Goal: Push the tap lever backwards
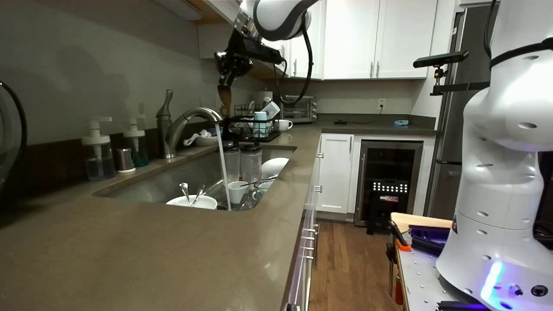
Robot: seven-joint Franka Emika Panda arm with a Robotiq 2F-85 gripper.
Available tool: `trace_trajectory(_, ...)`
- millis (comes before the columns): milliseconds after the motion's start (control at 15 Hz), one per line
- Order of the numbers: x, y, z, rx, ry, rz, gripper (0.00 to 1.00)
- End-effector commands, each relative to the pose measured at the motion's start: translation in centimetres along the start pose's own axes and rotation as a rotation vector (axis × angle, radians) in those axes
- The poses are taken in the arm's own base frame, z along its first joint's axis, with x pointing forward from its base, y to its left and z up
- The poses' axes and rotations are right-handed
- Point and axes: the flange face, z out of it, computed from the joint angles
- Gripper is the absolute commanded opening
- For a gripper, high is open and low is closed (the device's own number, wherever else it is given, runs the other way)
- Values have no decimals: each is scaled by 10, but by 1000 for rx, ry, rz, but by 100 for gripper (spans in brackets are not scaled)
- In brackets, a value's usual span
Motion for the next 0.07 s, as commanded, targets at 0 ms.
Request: trace_trajectory(0, 0, -1, -3, 0, -3, -2, 33)
